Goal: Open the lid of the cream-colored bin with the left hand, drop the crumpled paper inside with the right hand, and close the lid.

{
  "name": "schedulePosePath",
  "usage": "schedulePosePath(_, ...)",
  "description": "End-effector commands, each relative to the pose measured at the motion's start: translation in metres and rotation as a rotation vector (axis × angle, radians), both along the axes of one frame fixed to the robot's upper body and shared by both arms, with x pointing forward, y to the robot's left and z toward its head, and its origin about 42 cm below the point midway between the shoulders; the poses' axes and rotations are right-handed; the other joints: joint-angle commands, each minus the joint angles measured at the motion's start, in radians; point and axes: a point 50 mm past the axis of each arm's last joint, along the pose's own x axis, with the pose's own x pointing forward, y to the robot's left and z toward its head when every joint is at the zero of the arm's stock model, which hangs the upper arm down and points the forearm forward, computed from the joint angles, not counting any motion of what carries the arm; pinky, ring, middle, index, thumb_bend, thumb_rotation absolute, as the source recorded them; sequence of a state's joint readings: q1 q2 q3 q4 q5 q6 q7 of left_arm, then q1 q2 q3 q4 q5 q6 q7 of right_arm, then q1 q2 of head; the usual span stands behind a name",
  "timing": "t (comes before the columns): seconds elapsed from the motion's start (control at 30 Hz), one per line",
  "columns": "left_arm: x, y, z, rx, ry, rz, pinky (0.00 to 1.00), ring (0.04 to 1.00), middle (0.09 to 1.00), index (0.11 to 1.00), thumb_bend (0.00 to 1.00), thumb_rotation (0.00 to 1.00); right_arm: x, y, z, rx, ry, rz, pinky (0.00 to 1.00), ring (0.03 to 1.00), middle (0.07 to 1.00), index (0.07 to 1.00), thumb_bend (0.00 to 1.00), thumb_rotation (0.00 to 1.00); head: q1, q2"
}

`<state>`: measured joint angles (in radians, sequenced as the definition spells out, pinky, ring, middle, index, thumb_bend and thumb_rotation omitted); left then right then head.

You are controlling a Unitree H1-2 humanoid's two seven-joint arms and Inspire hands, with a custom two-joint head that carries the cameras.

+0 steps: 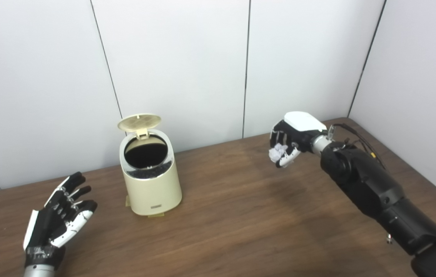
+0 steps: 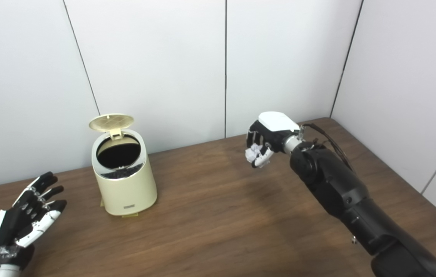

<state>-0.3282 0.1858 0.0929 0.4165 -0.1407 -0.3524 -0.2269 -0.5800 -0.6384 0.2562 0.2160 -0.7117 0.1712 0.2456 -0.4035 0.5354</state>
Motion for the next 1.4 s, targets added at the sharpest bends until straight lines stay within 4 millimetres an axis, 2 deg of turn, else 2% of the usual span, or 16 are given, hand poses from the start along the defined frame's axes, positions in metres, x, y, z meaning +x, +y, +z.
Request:
schedulePosePath(0.0,-0.013,0.004,-0.022,0.007,0.040,0.012,0.67,0.817,0.880,0.898,0.60,0.19,0.004,0.010,0.050,-0.023,-0.118,0.039,0.44,0.423,0.505,0.489,0.52,0.00,-0.001,0.000)
schedulePosePath(0.2,-0.011,0.003,-0.024,0.014,0.041,0.010,0.68,0.822,0.888,0.902,0.61,0.20,-0.006,0.051,0.076,0.001,-0.173,0.126,0.42,0.413,0.511,0.497,0.52,0.00,0.017,-0.001)
schedulePosePath(0.4,-0.009,-0.001,-0.026,0.012,0.041,0.005,0.67,0.813,0.880,0.896,0.63,0.22,-0.009,0.080,0.086,0.017,-0.290,0.226,0.43,0.410,0.493,0.497,0.52,0.00,0.043,-0.003)
schedulePosePath(0.43,-0.009,-0.002,-0.026,0.016,0.041,0.006,0.66,0.808,0.876,0.896,0.64,0.24,-0.011,0.085,0.088,0.023,-0.305,0.234,0.45,0.442,0.496,0.479,0.52,0.00,0.043,-0.003)
schedulePosePath(0.53,-0.008,-0.006,-0.028,0.028,0.039,0.004,0.65,0.807,0.874,0.899,0.67,0.27,-0.015,0.102,0.092,0.050,-0.334,0.254,0.36,0.403,0.487,0.513,0.52,0.00,0.063,-0.010)
schedulePosePath(0.57,-0.008,-0.007,-0.029,0.032,0.038,0.002,0.65,0.806,0.872,0.900,0.66,0.27,-0.016,0.107,0.093,0.049,-0.352,0.265,0.42,0.404,0.478,0.510,0.52,0.00,0.071,-0.010)
schedulePosePath(0.6,-0.009,-0.009,-0.029,0.035,0.038,0.001,0.65,0.806,0.872,0.901,0.67,0.27,-0.017,0.112,0.094,0.045,-0.370,0.275,0.55,0.433,0.464,0.508,0.52,0.00,0.079,-0.011)
schedulePosePath(0.63,-0.009,-0.011,-0.030,0.038,0.039,0.001,0.65,0.807,0.872,0.901,0.66,0.26,-0.017,0.116,0.094,0.037,-0.388,0.282,0.52,0.429,0.452,0.511,0.52,0.00,0.083,-0.011)
schedulePosePath(0.67,-0.009,-0.012,-0.030,0.039,0.040,0.001,0.65,0.808,0.872,0.901,0.65,0.25,-0.016,0.119,0.094,0.035,-0.403,0.291,0.45,0.416,0.450,0.519,0.52,0.00,0.092,-0.010)
schedulePosePath(0.73,-0.009,-0.015,-0.031,0.039,0.041,-0.001,0.65,0.809,0.876,0.904,0.65,0.26,-0.015,0.122,0.094,0.038,-0.418,0.304,0.44,0.402,0.450,0.527,0.52,0.00,0.107,-0.009)
schedulePosePath(0.83,-0.010,-0.018,-0.033,0.047,0.043,-0.001,0.67,0.810,0.880,0.906,0.64,0.24,-0.013,0.130,0.093,0.072,-0.404,0.300,0.32,0.384,0.453,0.530,0.52,0.00,0.134,-0.012)
schedulePosePath(0.87,-0.011,-0.019,-0.034,0.043,0.046,-0.001,0.67,0.811,0.881,0.905,0.64,0.24,-0.013,0.131,0.092,0.079,-0.403,0.301,0.31,0.383,0.453,0.531,0.52,0.00,0.152,-0.014)
schedulePosePath(1.03,-0.013,-0.027,-0.040,0.021,0.060,0.001,0.72,0.812,0.870,0.894,0.63,0.21,-0.009,0.142,0.090,0.158,-0.414,0.337,0.34,0.382,0.478,0.524,0.52,0.00,0.207,-0.022)
schedulePosePath(1.13,-0.014,-0.032,-0.040,0.006,0.065,0.002,0.75,0.826,0.875,0.893,0.62,0.16,-0.007,0.149,0.090,0.184,-0.425,0.358,0.36,0.390,0.500,0.508,0.52,0.00,0.236,-0.024)
schedulePosePath(1.37,-0.016,-0.036,-0.043,0.005,0.065,0.003,0.77,0.831,0.878,0.890,0.62,0.16,0.000,0.165,0.093,0.196,-0.431,0.367,0.37,0.390,0.495,0.512,0.52,0.00,0.254,-0.030)
